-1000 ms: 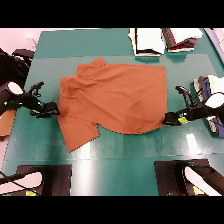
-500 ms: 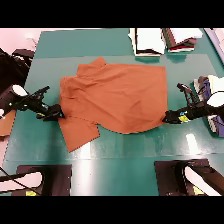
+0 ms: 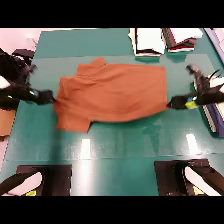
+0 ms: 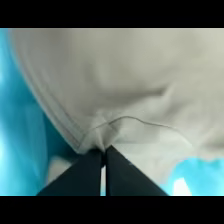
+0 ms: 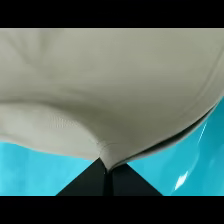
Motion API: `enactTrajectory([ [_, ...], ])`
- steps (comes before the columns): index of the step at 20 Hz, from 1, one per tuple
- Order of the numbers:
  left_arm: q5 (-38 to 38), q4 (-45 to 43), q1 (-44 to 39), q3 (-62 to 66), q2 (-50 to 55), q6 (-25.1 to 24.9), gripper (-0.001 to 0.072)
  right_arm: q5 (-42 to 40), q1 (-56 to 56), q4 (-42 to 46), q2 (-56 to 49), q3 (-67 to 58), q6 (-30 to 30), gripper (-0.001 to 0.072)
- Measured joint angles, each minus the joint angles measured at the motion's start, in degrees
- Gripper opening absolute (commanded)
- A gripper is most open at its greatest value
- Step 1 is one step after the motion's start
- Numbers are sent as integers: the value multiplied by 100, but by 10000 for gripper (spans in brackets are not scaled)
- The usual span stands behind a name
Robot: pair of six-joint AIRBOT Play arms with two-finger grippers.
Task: Fold the shirts.
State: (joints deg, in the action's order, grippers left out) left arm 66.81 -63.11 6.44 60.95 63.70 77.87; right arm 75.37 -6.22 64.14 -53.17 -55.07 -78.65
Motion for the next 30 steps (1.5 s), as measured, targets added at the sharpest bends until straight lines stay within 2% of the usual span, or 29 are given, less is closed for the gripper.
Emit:
enactTrajectory([
  [7, -155, 24, 0, 2881, -1864, 315, 22, 205, 0, 111, 2, -3716, 4, 17],
  [11, -557, 31, 0, 4516, -2334, 590, 20, 267, -2, 531, 11, -5619, 9, 16],
  [14, -855, 37, -2, 5372, -2455, 693, 20, 271, -2, 883, 76, -6373, 9, 15],
  [18, -946, -39, -2, 5641, -2258, 758, 20, 107, -2, 1123, 229, -6249, -33, 15],
  [21, -579, -50, -2, 5285, -1718, 774, 21, 101, -2, 1198, 52, -5971, -70, 15],
  [25, -68, 138, -98, 4426, -546, 748, 21, 378, -2, 1244, -721, -5563, -83, 15],
  [30, 24, 116, -533, 3694, 1294, 420, 21, 542, -4, 1263, -2006, -4590, -92, 15],
])
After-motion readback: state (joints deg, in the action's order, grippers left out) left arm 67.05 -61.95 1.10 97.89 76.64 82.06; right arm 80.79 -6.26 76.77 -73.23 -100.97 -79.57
